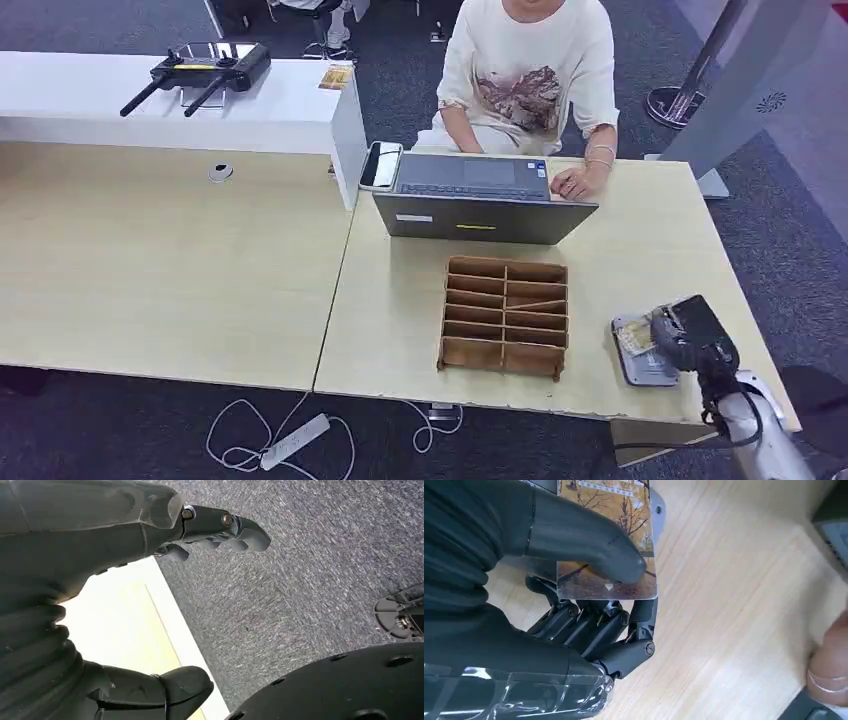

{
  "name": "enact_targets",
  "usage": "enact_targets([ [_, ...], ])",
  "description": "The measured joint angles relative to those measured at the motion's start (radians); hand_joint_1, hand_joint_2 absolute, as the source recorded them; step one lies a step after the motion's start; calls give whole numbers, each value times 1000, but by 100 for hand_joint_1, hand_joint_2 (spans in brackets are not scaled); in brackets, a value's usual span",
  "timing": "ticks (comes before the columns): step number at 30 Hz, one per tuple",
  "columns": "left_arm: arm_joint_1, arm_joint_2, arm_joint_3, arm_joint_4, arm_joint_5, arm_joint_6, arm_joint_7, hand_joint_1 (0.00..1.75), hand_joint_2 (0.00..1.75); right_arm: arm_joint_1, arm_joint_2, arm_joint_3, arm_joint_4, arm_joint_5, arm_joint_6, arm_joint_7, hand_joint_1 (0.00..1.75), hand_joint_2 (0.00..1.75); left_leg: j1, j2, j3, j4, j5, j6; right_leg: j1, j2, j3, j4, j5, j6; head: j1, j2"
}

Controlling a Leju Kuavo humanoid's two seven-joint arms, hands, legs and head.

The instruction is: Pass the card to the sensor for recognition and then transmit it.

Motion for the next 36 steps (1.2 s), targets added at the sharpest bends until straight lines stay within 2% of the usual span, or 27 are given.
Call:
enact_targets([
  [4, 0, 1, 2, 0, 0, 3, -3, 0, 175, -1, -3, -44, -24, -88, 79, -41, 175, 175, 0, 0, 0, 0, 0, 0, 0, 0, 0, 0, 0, 0, 0, 0],
  [14, 0, 4, 3, 0, 0, 5, -7, 0, 175, -7, -18, -81, -66, -121, 102, -51, 175, 175, 0, 0, 0, 0, 0, 0, 0, 0, 0, 0, 0, 0, 0, 0],
  [17, 0, 4, 3, 0, -1, 6, -10, 0, 175, -8, -26, -87, -78, -161, 134, -63, 175, 175, 0, 0, 0, 0, 0, 0, 0, 0, 0, 0, 0, 0, 0, 0],
  [25, 0, 4, 3, 0, -4, 5, -16, 0, 175, -17, -37, -92, -186, -247, 173, -70, 175, 175, 0, 0, 0, 0, 0, 0, 0, 0, 0, 0, 0, 0, 0, 0],
  [31, -2, 4, 3, 0, -6, 4, -20, 0, 175, -124, -36, -59, -277, -265, 173, -46, 175, 175, 0, 1, 0, 0, 1, 0, 0, 1, 0, 1, 0, 0, 0, 0],
  [36, -2, 4, 2, 0, -10, 3, -21, 0, 175, -236, -35, -9, -298, -273, 150, -27, 175, 175, 0, 1, 0, 0, 2, 0, 0, 1, 0, 1, 1, 0, 0, 0],
])
